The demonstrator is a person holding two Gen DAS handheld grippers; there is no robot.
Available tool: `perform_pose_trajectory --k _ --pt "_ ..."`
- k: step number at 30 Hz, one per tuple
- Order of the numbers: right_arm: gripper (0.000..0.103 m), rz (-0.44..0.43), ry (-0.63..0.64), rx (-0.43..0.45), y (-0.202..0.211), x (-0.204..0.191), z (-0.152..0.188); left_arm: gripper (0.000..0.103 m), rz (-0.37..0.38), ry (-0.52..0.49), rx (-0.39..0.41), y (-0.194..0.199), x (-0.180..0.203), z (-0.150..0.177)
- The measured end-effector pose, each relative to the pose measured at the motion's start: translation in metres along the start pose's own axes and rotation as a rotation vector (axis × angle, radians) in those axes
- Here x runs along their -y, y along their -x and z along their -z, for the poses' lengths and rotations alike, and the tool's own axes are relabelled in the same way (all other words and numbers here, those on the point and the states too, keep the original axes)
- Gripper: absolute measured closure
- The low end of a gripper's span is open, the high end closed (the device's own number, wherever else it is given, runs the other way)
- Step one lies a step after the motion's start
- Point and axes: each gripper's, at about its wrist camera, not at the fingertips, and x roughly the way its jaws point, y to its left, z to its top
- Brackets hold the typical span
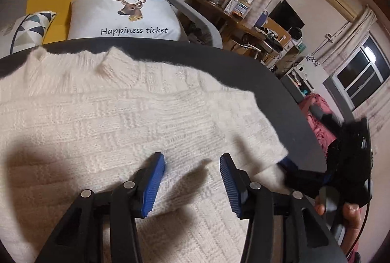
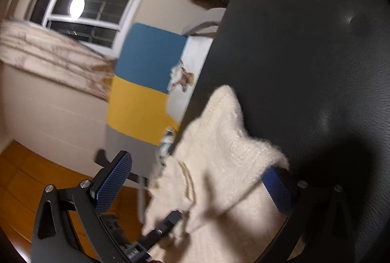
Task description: Fold clothes
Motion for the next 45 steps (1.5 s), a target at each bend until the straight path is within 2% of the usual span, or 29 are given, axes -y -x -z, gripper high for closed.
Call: perform_pose_trajectory --k 2,5,8,10,12,14,16,19,21,23,27,29,35,37,40,43,45 --pt "0.0 0.026 0.063 -0.078 0.008 -0.01 0.003 0.051 0.036 -0.034 0.003 0.004 0.006 -0.007" --pt "0.0 0.018 0.185 -0.116 0.026 -0.024 0.004 0.051 0.099 -0.103 0.039 0.01 0.017 -0.022" --pt "0.0 -0.051 0.278 -0.149 0.029 -0.045 -0.004 0.051 0.15 -0.129 0.049 0.002 0.022 -0.05" --pt "0.0 0.031 0.405 -0.213 0.012 -0.057 -0.001 0.05 0.181 -0.156 0.037 -0.003 0.024 -0.069" --pt "0.0 0.159 0.567 -0.306 -0.01 -0.061 0.011 0.05 0.229 -0.173 -0.017 -0.018 0.027 -0.091" --pt "0.0 0.163 0.627 -0.339 -0.018 -0.056 0.02 0.05 0.274 -0.195 -0.08 -0.037 0.033 -0.109" --pt "0.0 0.111 0.637 -0.354 -0.016 -0.049 0.026 0.05 0.313 -0.224 -0.151 -0.06 0.04 -0.124" --pt "0.0 0.07 0.645 -0.338 -0.011 -0.04 0.031 0.05 0.32 -0.256 -0.26 -0.099 0.047 -0.138" --pt "0.0 0.039 0.622 -0.332 -0.008 -0.037 0.029 0.05 0.343 -0.231 -0.333 -0.124 0.045 -0.147" --pt "0.0 0.019 0.608 -0.329 -0.004 -0.034 0.028 0.05 0.346 -0.192 -0.343 -0.14 0.036 -0.158" --pt "0.0 0.002 0.597 -0.329 -0.002 -0.03 0.03 0.051 0.448 -0.178 -0.419 -0.158 0.032 -0.166" --pt "0.0 -0.002 0.595 -0.326 -0.004 -0.031 0.029 0.052 0.477 -0.205 -0.468 -0.165 0.036 -0.165" --pt "0.0 -0.022 0.578 -0.323 0.0 -0.03 0.027 0.052 0.5 -0.328 -0.599 -0.175 0.058 -0.154" --pt "0.0 -0.021 0.578 -0.323 -0.002 -0.03 0.027 0.052 0.487 -0.359 -0.618 -0.179 0.062 -0.152" --pt "0.0 -0.022 0.575 -0.325 -0.007 -0.03 0.026 0.052 0.533 -0.364 -0.622 -0.179 0.068 -0.151" --pt "0.0 -0.029 0.568 -0.327 -0.008 -0.029 0.025 0.056 0.575 -0.389 -0.562 -0.176 0.082 -0.156" --pt "0.0 -0.031 0.565 -0.328 -0.011 -0.028 0.024 0.056 0.616 -0.407 -0.557 -0.177 0.09 -0.153"
